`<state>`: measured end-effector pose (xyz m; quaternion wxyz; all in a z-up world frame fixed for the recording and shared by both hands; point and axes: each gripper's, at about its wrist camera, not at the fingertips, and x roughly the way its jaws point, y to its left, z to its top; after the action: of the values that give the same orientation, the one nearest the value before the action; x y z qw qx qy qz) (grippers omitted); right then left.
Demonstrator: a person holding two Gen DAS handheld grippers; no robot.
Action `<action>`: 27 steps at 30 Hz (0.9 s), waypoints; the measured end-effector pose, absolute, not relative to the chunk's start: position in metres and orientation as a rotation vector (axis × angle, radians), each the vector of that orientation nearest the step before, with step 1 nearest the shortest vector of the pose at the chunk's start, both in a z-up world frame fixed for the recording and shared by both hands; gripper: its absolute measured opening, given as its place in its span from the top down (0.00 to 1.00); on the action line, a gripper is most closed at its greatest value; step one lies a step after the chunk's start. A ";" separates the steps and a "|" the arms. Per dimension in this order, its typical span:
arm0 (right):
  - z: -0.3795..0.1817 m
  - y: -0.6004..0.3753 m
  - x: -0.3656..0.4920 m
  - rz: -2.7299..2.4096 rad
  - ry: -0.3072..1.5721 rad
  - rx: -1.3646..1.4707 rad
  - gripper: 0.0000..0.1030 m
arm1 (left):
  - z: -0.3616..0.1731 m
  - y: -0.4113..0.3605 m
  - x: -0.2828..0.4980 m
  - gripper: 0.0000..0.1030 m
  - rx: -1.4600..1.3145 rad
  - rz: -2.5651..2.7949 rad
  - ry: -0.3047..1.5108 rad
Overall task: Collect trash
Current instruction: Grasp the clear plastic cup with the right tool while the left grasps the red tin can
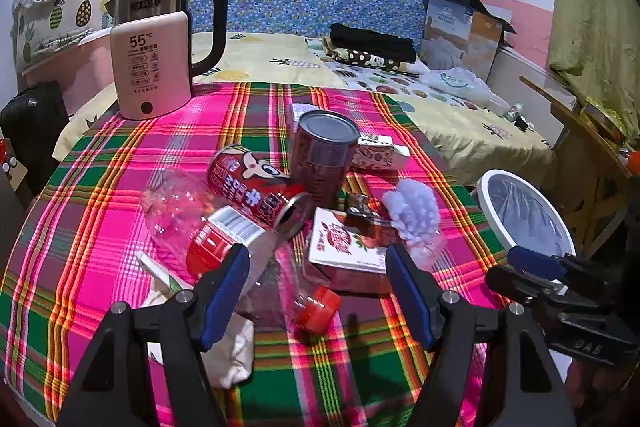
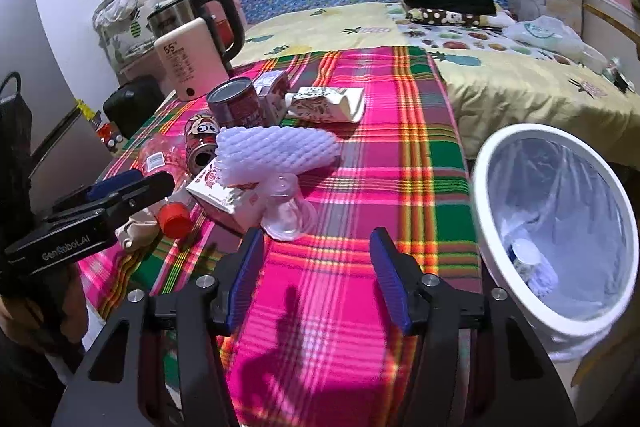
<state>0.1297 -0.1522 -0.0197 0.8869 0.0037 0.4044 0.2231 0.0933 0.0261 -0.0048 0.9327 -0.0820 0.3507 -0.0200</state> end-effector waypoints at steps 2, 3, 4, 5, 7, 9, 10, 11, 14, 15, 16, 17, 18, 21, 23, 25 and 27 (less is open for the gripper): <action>-0.023 -0.147 0.133 0.473 0.849 -0.003 0.53 | -0.004 0.029 0.096 0.30 -0.166 -0.040 0.714; -0.024 -0.144 0.135 0.476 0.852 -0.009 0.53 | -0.003 0.030 0.099 0.30 -0.166 -0.040 0.714; -0.025 -0.141 0.138 0.480 0.856 -0.012 0.54 | -0.003 0.031 0.101 0.30 -0.166 -0.040 0.714; -0.026 -0.139 0.140 0.483 0.860 -0.013 0.54 | -0.003 0.033 0.104 0.30 -0.166 -0.039 0.714; -0.028 -0.135 0.144 0.489 0.863 -0.016 0.54 | -0.002 0.036 0.109 0.30 -0.167 -0.036 0.715; -0.030 -0.131 0.148 0.497 0.869 -0.022 0.56 | -0.003 0.038 0.115 0.30 -0.167 -0.035 0.713; -0.031 -0.130 0.150 0.500 0.872 -0.025 0.58 | -0.002 0.038 0.117 0.30 -0.166 -0.035 0.713; -0.032 -0.128 0.153 0.503 0.876 -0.029 0.60 | -0.002 0.039 0.120 0.30 -0.166 -0.036 0.713; -0.035 -0.124 0.158 0.511 0.885 -0.029 0.65 | -0.003 0.038 0.127 0.30 -0.166 -0.045 0.719; -0.035 -0.124 0.160 0.513 0.886 -0.029 0.66 | -0.003 0.038 0.129 0.30 -0.166 -0.048 0.722; -0.036 -0.124 0.161 0.514 0.887 -0.029 0.71 | -0.003 0.037 0.131 0.30 -0.165 -0.051 0.724; -0.036 -0.125 0.161 0.514 0.886 -0.028 0.73 | -0.003 0.036 0.134 0.30 -0.161 -0.055 0.725; -0.035 -0.127 0.160 0.513 0.884 -0.025 0.73 | -0.003 0.035 0.136 0.30 -0.158 -0.057 0.726; -0.033 -0.132 0.159 0.501 0.876 -0.019 0.73 | 0.000 0.030 0.143 0.30 -0.148 -0.066 0.722; -0.030 -0.138 0.159 0.490 0.873 -0.009 0.73 | 0.002 0.027 0.149 0.30 -0.142 -0.072 0.717; -0.028 -0.143 0.161 0.479 0.867 -0.001 0.73 | 0.003 0.024 0.155 0.30 -0.135 -0.076 0.712; -0.026 -0.148 0.161 0.467 0.862 0.007 0.73 | 0.002 0.020 0.164 0.30 -0.129 -0.075 0.711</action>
<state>0.1608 -0.1481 -0.0260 0.8823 0.0034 0.4138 0.2242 0.1637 0.0204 0.0023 0.9348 -0.0630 0.3477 -0.0366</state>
